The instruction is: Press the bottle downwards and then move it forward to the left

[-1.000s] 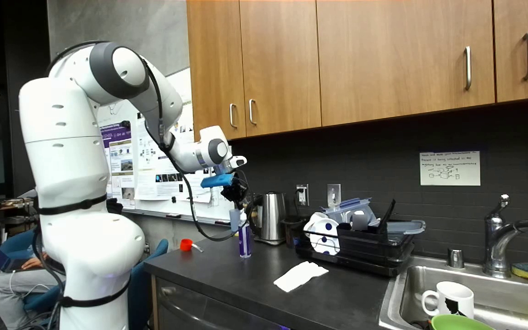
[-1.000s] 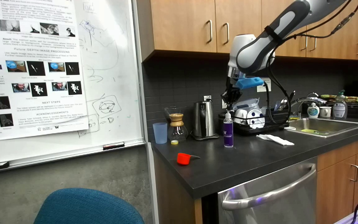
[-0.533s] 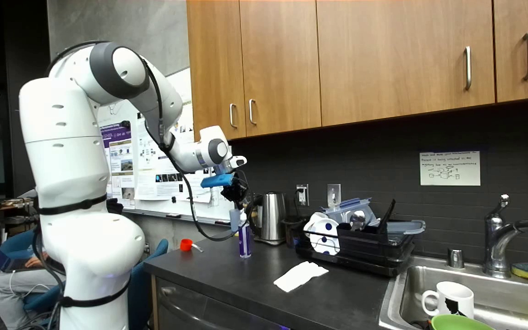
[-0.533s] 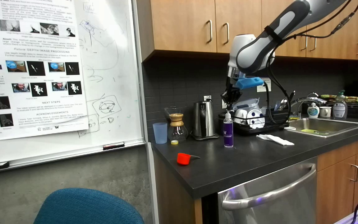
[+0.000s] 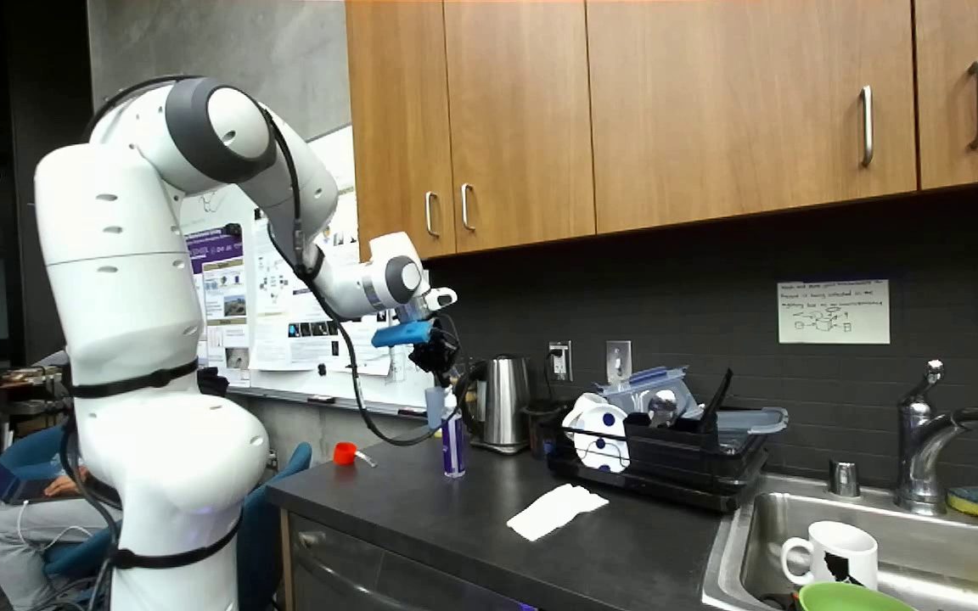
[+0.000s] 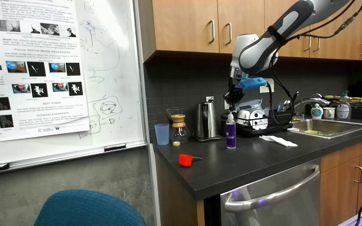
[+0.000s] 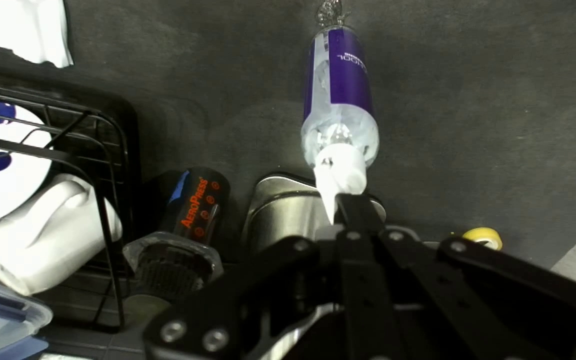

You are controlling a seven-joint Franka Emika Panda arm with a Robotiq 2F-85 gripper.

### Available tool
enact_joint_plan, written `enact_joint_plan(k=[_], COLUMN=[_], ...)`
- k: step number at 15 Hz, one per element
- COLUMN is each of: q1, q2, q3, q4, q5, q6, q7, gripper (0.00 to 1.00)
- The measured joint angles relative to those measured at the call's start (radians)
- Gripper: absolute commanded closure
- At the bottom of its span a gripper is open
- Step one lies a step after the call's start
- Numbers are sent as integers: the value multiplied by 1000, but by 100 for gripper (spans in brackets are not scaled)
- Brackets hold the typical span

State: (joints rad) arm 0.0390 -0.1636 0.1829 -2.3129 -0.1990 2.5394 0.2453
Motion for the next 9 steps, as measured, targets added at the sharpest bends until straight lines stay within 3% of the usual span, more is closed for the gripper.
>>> enact_joint_plan(k=[9], q1=[8], q2=[-36], q3=[-3], q4=[-20], q5=[11], q6=[0], q7=[-1], gripper=[100])
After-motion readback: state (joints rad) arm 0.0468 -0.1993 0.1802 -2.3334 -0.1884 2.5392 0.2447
